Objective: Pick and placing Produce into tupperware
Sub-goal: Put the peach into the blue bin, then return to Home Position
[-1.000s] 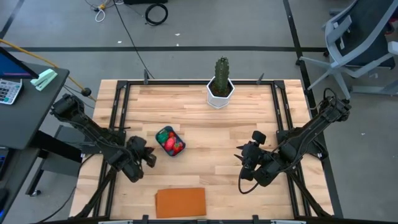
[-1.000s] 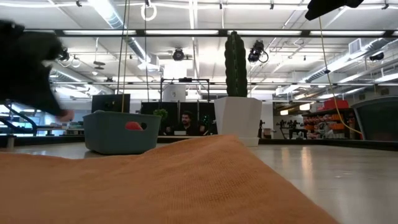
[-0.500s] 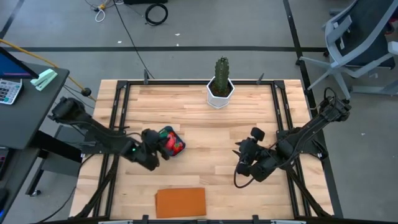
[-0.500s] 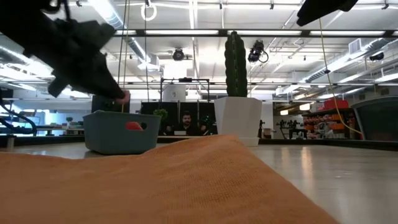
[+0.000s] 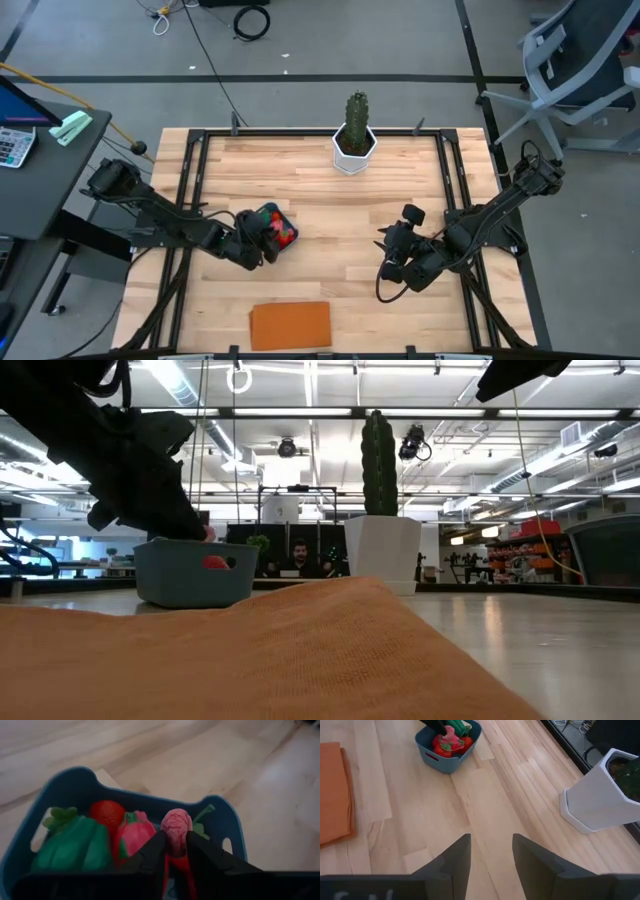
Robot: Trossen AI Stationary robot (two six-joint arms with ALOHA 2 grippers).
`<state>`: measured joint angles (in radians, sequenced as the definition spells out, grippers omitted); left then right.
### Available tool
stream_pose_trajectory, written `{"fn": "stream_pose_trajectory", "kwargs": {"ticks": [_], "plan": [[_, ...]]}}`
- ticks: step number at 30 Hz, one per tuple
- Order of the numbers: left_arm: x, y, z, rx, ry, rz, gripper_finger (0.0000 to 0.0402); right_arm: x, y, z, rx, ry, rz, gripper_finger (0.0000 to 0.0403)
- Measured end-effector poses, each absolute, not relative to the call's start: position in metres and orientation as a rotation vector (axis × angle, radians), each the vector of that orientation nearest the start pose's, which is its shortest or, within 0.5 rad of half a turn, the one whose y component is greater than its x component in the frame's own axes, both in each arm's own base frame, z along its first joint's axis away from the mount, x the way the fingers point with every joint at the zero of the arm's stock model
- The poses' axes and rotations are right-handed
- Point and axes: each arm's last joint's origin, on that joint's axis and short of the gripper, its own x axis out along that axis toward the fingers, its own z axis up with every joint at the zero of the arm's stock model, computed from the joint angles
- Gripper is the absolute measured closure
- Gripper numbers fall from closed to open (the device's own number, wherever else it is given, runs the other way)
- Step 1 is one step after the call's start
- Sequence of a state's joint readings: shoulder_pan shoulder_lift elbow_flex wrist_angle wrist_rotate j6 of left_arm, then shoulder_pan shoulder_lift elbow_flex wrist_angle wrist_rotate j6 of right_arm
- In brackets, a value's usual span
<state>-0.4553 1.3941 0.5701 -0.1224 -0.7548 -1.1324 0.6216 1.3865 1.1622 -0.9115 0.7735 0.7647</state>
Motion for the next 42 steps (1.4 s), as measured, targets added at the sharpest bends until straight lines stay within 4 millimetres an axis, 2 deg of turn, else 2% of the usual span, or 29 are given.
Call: {"fn": "stream_pose_trajectory", "kwargs": {"ticks": [6, 11, 14, 18, 22, 26, 28, 31, 34, 37, 40, 42], "plan": [[0.221, -0.087, 0.152, -0.539, 0.530, 0.636, 0.0301, 0.224, 0.136, 0.287, -0.015, 0.740, -0.439, 0.0250], [0.221, -0.087, 0.152, -0.547, 0.527, 0.637, 0.0303, 0.224, 0.136, 0.287, -0.015, 0.740, -0.439, 0.0250], [0.223, -0.088, 0.162, -0.568, 0.504, 0.622, 0.0311, 0.224, 0.136, 0.287, -0.043, 0.746, -0.428, 0.0250], [0.226, -0.089, 0.205, -0.523, 0.432, 0.524, 0.0326, 0.225, 0.136, 0.291, -0.157, 0.751, -0.396, 0.0250], [0.221, -0.087, 0.275, -0.375, 0.328, 0.400, 0.0341, 0.228, 0.137, 0.312, -0.219, 0.711, -0.376, 0.0250], [0.199, -0.076, 0.353, -0.175, 0.226, 0.317, 0.0356, 0.225, 0.136, 0.343, -0.342, 0.717, -0.316, 0.0250], [0.183, -0.070, 0.387, -0.139, 0.169, 0.288, 0.0363, 0.219, 0.132, 0.358, -0.367, 0.725, -0.299, 0.0250], [0.154, -0.061, 0.424, -0.134, 0.139, 0.254, 0.0370, 0.206, 0.124, 0.376, -0.346, 0.722, -0.316, 0.0250], [0.125, -0.049, 0.444, -0.128, 0.160, 0.235, 0.0376, 0.183, 0.108, 0.390, -0.305, 0.721, -0.341, 0.0249], [0.096, -0.032, 0.452, -0.207, 0.171, 0.248, 0.0381, 0.152, 0.084, 0.400, -0.183, 0.685, -0.381, 0.0249], [0.074, -0.020, 0.443, -0.247, 0.208, 0.267, 0.0386, 0.119, 0.062, 0.400, -0.060, 0.623, -0.400, 0.0248], [0.071, -0.018, 0.429, -0.287, 0.212, 0.292, 0.0388, 0.104, 0.053, 0.390, 0.014, 0.562, -0.377, 0.0247]]}}
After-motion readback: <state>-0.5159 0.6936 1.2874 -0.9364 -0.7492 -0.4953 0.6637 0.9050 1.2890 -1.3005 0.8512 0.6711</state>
